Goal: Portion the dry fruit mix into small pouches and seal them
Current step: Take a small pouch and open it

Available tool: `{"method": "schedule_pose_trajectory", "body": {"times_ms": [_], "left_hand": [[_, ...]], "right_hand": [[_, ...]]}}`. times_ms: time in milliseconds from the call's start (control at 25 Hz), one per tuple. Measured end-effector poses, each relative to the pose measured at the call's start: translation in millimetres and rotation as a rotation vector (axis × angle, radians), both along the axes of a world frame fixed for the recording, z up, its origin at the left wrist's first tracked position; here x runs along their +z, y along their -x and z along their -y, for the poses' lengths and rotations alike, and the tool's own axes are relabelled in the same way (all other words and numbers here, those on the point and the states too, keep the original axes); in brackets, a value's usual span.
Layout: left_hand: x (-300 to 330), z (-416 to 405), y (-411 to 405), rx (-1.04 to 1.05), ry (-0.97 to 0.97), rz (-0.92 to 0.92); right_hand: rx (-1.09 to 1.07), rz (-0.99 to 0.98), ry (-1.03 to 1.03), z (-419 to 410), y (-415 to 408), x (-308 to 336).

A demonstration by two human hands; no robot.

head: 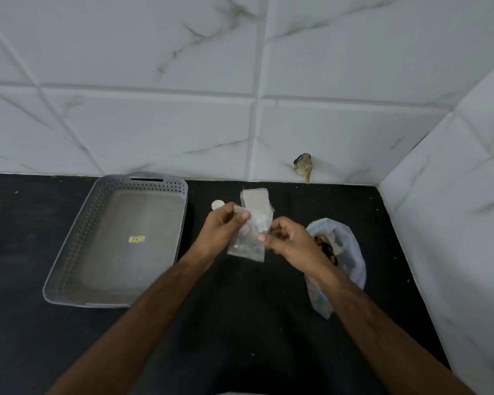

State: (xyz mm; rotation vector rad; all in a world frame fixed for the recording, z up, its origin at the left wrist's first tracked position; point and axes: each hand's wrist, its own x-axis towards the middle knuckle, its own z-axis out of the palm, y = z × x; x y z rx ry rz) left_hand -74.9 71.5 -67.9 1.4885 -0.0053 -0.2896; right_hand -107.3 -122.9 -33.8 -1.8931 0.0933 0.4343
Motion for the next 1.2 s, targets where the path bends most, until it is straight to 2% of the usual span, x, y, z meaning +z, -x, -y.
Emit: {"method": "schedule_pose_trajectory", "body": {"times_ms": [80, 160, 240, 360, 440, 600, 640, 760, 800, 880, 960, 1080, 1200], "left_hand": [[4, -5, 24, -0.126, -0.127, 0.053], [7, -8, 41, -0.19, -0.212, 0.088], [5, -8, 55, -0.149, -0.288, 0.123], [2, -2, 77, -0.025, -0.409, 0.213], [3, 1, 85, -0.061, -0.424, 0.238], [4, -7, 89, -0.146, -0.299, 0.159], [4, -7, 92, -0.115, -0.342, 0.183], [5, -5, 101, 0.169, -0.751, 0.359], [6, -4, 102, 0.203, -0.797, 0.417], [6, -3, 104, 0.076, -0.659, 0.446], [7, 1, 104, -0.076, -0.403, 0.277], [7, 7, 98, -0.04, -0.169, 0.103], [9, 12, 92, -0.001, -0.084, 0.015]], "right_hand": [[-0.007, 0.059, -0.003, 7, 12, 11], [0.089, 0.105, 0.051, 11, 25, 17], [0.155, 0.101, 0.088, 11, 39, 15], [0.074, 0.057, 0.043, 6, 56, 9], [0.024, 0.04, -0.002, 2, 63, 5], [0.034, 0.03, -0.055, 0, 73, 3], [0.022, 0.022, -0.057, 0, 74, 3], [-0.081, 0.035, -0.01, -3, 78, 2], [-0.121, 0.054, -0.002, -5, 80, 0], [-0.177, 0.116, -0.008, -11, 84, -3], [-0.202, 0.175, -0.026, -17, 88, -7], [-0.205, 0.241, -0.035, -21, 88, -11], [-0.186, 0.31, 0.029, -21, 80, -14]]}}
